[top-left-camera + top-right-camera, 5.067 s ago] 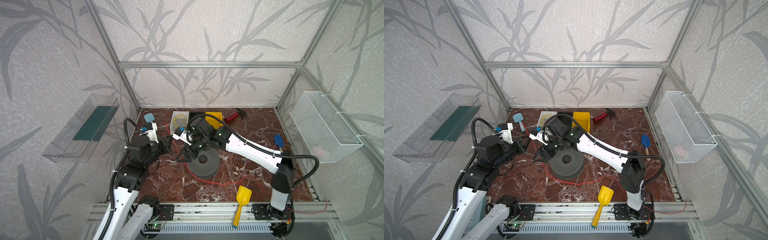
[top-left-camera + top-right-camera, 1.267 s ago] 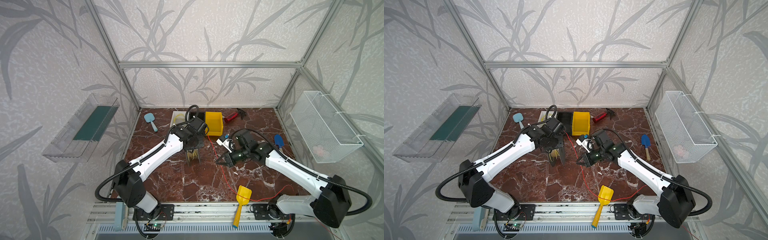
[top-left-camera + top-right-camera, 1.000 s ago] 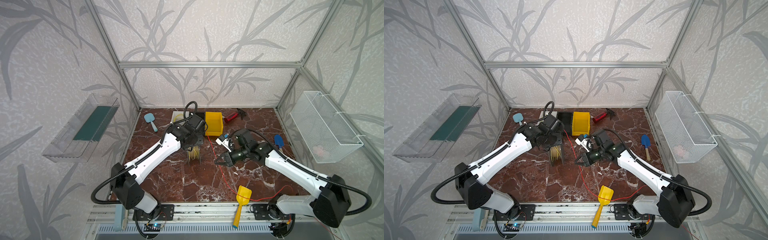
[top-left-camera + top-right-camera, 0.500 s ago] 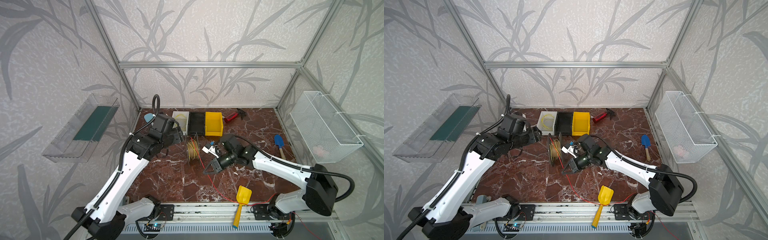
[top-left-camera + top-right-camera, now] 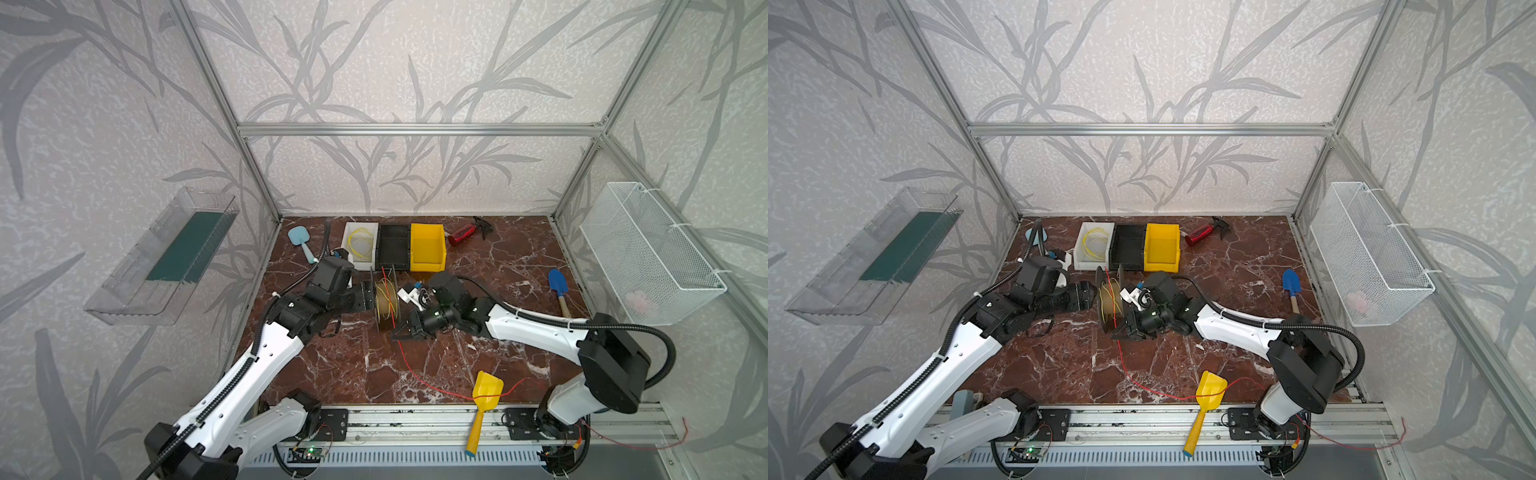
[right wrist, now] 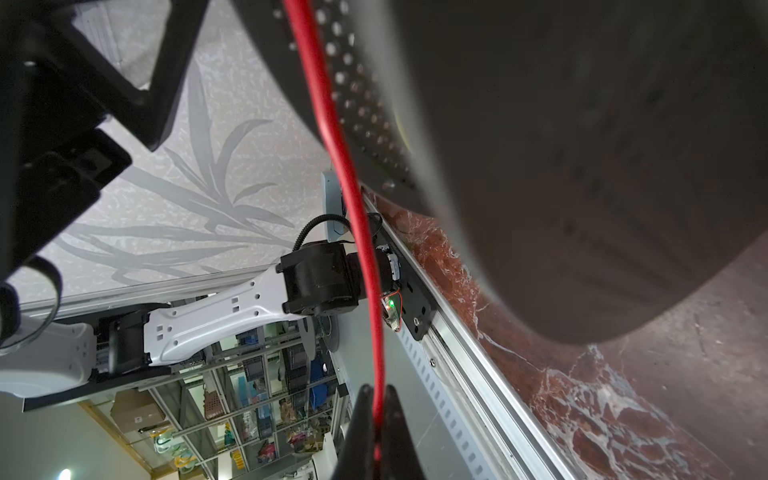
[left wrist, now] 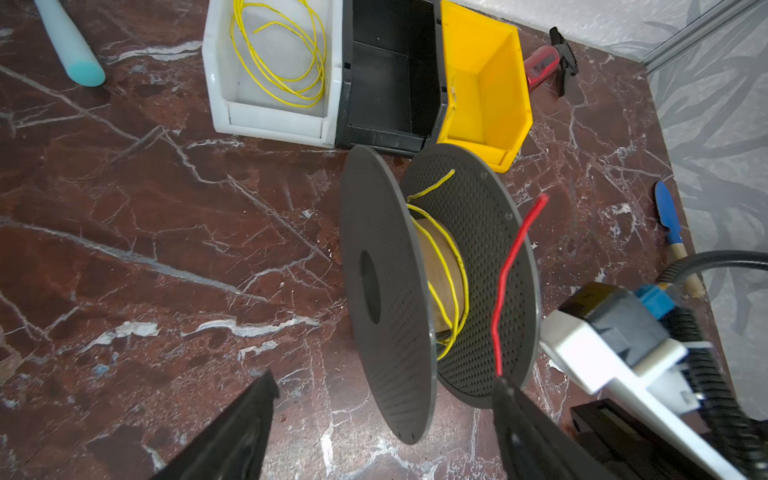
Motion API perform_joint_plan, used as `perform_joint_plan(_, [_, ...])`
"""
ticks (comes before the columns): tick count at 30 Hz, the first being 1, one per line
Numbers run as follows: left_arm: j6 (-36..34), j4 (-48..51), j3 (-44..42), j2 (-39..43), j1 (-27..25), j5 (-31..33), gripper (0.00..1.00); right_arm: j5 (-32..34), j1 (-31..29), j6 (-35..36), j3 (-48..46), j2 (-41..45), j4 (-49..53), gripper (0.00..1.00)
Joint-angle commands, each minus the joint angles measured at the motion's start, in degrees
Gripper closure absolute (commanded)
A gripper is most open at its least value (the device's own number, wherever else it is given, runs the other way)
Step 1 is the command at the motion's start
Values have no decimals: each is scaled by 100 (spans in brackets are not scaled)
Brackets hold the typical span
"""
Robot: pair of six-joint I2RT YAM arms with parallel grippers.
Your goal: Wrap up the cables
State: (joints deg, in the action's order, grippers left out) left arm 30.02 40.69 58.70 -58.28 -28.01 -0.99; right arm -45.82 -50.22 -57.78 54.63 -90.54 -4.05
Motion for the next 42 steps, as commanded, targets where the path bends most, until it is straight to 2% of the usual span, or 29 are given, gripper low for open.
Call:
perform_joint_plan(1, [-238, -645, -85, 8, 8, -119, 16, 66, -101, -295, 138, -179, -303, 100])
perform_joint_plan(10, [-476, -1002, -261, -232, 13, -102, 13, 95, -168, -480, 226, -393, -528, 100])
perform_joint_plan(14, [-687, -967, -206, -448, 11, 110, 13, 151, -198, -457, 267, -376, -410, 100])
perform_joint_plan(20, [-750, -1273, -240, -781, 11, -73, 17, 215, -206, -348, 294, -354, -183, 100])
perform_joint_plan(28, [-594, -1519, -302, -1135, 18, 14, 45, 215, -205, -313, 310, -349, -106, 100])
perform_joint_plan(34, [-504, -1720, -466, -1189, 9, 213, 59, 180, -208, -234, 339, -349, -24, 100])
perform_joint_plan(38, [-439, -1800, -554, -1190, 7, 252, 63, 127, -203, -277, 289, -392, -126, 100])
perform_joint_plan(42, [-401, -1804, -557, -1196, 8, 275, 72, 92, -208, -375, 232, -427, -293, 100])
